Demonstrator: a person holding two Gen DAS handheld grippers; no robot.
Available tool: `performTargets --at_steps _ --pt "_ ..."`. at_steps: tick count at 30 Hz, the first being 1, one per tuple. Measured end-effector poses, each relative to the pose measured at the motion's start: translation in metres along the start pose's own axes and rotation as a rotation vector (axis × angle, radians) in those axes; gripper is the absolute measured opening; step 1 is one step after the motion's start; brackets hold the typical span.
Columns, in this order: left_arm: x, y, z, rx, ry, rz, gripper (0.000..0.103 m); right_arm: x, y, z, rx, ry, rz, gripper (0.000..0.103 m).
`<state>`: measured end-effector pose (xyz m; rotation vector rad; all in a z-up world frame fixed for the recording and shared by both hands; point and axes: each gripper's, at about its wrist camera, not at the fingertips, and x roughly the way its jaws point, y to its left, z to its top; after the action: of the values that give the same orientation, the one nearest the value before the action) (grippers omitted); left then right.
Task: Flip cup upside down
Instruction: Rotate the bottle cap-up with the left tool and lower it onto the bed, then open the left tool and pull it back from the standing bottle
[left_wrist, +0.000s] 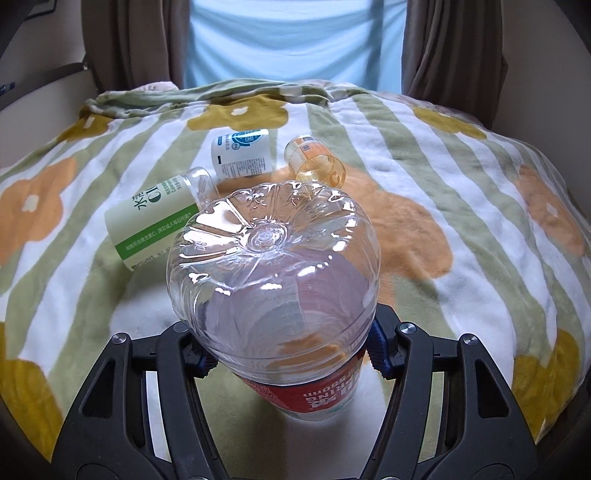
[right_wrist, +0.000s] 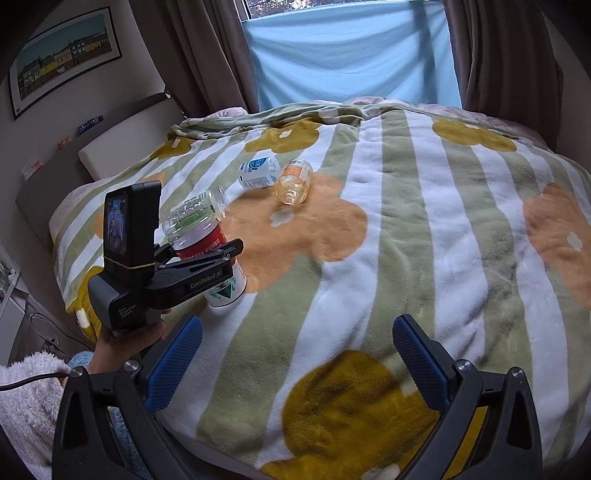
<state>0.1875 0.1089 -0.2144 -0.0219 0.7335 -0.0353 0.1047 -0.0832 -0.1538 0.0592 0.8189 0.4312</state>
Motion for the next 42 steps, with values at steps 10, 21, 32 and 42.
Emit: performTargets --at_steps 10,21,32,42 --pt "-0.015 0.005 -0.013 -0.007 -0.019 -0.046 0.059 -0.001 -0.002 0.002 0.006 -0.003 0.002 0.103" --pt "-0.006 0.001 -0.007 0.02 0.036 -0.083 0.091 -0.001 -0.008 0.001 0.029 -0.007 0.013 0.103" --pt "-0.011 0.0 -0.006 0.035 0.013 -0.084 0.103 -0.003 -0.008 0.002 0.026 -0.012 0.016 0.103" --pt "-0.016 -0.001 -0.004 0.04 0.01 -0.088 0.103 -0.003 -0.006 0.003 0.025 -0.017 0.016 0.103"
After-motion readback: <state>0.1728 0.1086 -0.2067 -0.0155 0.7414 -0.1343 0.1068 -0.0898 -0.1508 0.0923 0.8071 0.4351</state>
